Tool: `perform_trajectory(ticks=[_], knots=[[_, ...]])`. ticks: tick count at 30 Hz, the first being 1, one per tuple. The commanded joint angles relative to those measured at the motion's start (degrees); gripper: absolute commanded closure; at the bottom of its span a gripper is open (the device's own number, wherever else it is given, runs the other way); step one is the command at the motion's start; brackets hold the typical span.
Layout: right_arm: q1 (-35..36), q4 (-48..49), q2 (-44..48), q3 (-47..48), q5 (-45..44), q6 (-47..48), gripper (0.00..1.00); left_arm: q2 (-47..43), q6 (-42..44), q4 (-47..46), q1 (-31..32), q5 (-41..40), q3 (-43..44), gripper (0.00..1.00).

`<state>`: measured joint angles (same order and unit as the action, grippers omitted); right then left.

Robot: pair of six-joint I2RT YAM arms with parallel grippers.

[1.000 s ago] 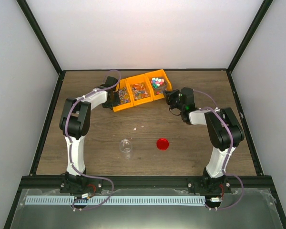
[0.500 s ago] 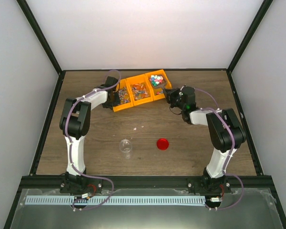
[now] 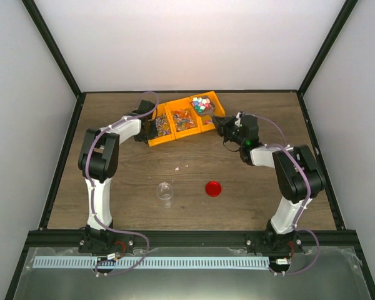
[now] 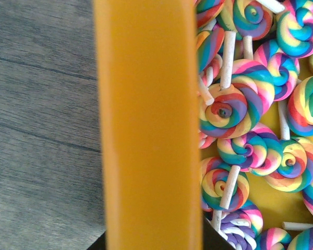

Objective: Pack the candies
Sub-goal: Scoop the fake candies from the storage box, then move the packing bottle to the center of the board.

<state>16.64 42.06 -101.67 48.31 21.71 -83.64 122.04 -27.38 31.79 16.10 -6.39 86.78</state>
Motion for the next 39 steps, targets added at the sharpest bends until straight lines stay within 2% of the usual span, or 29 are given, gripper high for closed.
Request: perform_trajectory(ticks=[1,14,21,25,29,33,39], knots=[[-1.13,5.02,3.65,-0.85,2.14,0.01,0.99,3.49,-1.74,1.95,-0.50,5.43,-1.07,0.96],[-4.02,11.85,10.73,-9.97,13.73,1.62,0.99,3.76,-1.18,1.71,-1.07,6.39,-0.96,0.96],[-4.79,7.41,16.05,-12.13,19.38,3.72,0.99,3.70,-0.92,2.22,-1.16,5.87,-0.15,0.96],[-4.90,11.02,16.50,-13.64,22.85,2.72,0.99,3.97,-0.93,2.61,-1.24,5.78,0.56,0.96],[-5.14,9.07,17.91,-15.06,23.74,3.45,0.99,3.55,-0.62,2.76,-1.24,5.62,0.93,0.95],[-5.21,11.48,19.26,-17.70,25.05,2.20,0.99,2.68,-0.24,3.05,-1.24,5.51,0.93,0.85],[-5.44,9.37,21.93,-19.40,26.26,3.55,0.99,-0.52,0.50,3.33,-1.25,4.49,-0.08,0.70]])
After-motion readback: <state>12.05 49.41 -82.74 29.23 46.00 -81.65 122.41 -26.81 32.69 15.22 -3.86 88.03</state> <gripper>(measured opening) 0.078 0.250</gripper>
